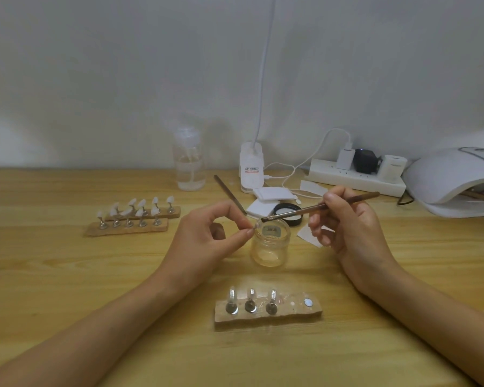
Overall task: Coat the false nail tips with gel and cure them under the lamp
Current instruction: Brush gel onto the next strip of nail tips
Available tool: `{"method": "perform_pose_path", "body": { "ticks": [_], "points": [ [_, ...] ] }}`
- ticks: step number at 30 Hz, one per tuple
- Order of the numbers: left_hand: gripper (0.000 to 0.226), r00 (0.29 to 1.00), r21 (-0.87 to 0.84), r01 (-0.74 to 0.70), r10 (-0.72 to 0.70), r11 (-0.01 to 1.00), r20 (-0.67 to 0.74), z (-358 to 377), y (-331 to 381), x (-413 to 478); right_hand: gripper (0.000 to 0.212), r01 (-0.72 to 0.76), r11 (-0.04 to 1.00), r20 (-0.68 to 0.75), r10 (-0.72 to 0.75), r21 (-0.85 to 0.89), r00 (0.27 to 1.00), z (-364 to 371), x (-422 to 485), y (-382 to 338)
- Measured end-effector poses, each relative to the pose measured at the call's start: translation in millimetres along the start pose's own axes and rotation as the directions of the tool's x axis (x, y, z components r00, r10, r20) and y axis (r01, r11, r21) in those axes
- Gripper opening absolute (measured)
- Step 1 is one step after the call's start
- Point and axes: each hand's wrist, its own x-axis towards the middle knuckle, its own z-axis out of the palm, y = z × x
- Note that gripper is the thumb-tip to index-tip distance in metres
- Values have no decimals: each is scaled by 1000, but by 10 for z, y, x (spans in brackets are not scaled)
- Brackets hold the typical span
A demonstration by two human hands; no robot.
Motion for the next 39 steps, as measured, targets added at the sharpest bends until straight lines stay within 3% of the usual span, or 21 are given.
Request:
{"method": "perform_pose_path", "body": {
  "ticks": [2,7,10,14,18,22,26,30,34,39],
  "points": [
    [10,1000,1,-3,3,1000,-3,-2,-1,1,16,4,1000,48,-4,-12,999,12,-3,2],
    [10,1000,13,-12,12,1000,-7,4,17,1,15,-25,999,-17,25,26,1000,-18,18,23],
    [9,1000,21,-19,19,1000,-6,6,30,2,15,-25,1000,40,24,16,999,1,18,16],
    [10,1000,24,-26,26,999,-13,7,31,-1,15,-47,999,-25,47,26,999,-17,22,38],
    [11,999,78,-36,39,996,-33,10,26,3,16,-21,999,54,20,27,998,11,6,11],
    [12,999,72,-39,41,997,-30,3,21,-3,18,-45,999,-26,46,23,999,-4,13,22],
    [12,998,74,-44,47,996,-32,1,9,-1,16,-20,1000,48,19,18,999,15,-3,-1],
    [12,999,69,-43,45,997,-27,-2,8,-1,16,-36,999,-16,36,7,999,-3,-5,10],
    [12,999,62,-44,45,997,-25,-2,0,1,17,-19,1000,39,19,-7,999,21,-9,-7],
    [12,999,55,-38,39,998,-25,-1,3,3,16,-33,999,-9,33,25,999,8,-4,-6]
  ]
}}
